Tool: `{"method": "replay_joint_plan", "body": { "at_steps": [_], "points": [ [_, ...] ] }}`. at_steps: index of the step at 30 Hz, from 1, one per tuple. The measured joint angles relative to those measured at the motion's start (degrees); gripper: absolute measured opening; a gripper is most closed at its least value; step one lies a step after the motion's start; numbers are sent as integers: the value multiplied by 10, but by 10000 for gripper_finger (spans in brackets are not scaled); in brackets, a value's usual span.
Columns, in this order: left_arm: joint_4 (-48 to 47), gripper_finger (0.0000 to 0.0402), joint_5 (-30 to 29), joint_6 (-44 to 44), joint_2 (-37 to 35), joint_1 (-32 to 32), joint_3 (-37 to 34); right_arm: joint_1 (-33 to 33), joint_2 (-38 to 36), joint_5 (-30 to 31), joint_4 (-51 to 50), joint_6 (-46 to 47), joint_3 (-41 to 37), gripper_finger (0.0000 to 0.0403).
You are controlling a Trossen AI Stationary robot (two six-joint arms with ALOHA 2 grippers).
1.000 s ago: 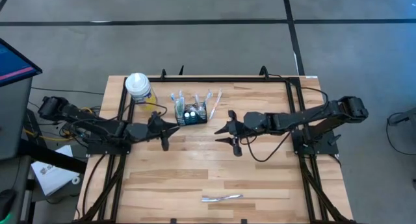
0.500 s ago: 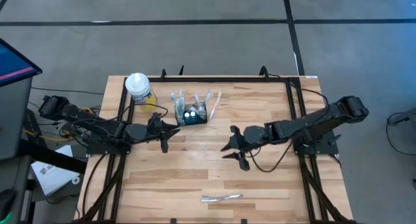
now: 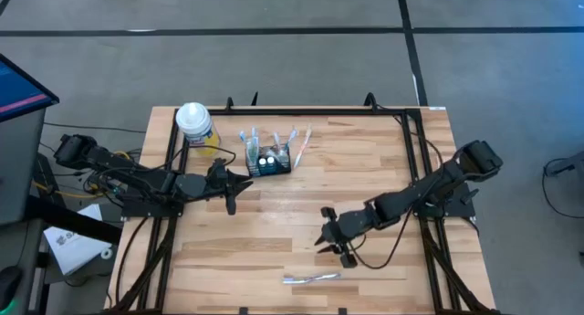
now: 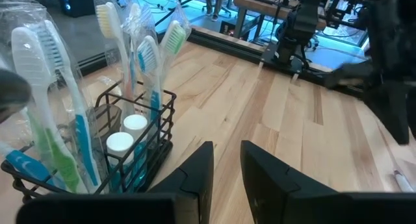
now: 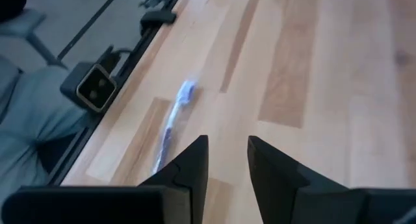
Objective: Pick & Place toothbrushing station
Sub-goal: Put the purple toothbrush into the mesh organizer
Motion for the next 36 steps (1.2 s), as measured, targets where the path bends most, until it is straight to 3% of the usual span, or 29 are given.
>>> {"method": "replay_joint_plan", "body": {
  "at_steps": [14, 22, 36],
  "points": [
    [3, 71, -1, 0, 0, 0, 0, 56, 113, -2, 63, 60, 36, 92],
    [4, 71, -1, -1, 0, 0, 0, 61, 179, -63, 36, 60, 99, 92],
    [8, 71, -2, -1, 0, 0, 0, 57, 217, -72, -22, 60, 145, 92]
  ]
}}
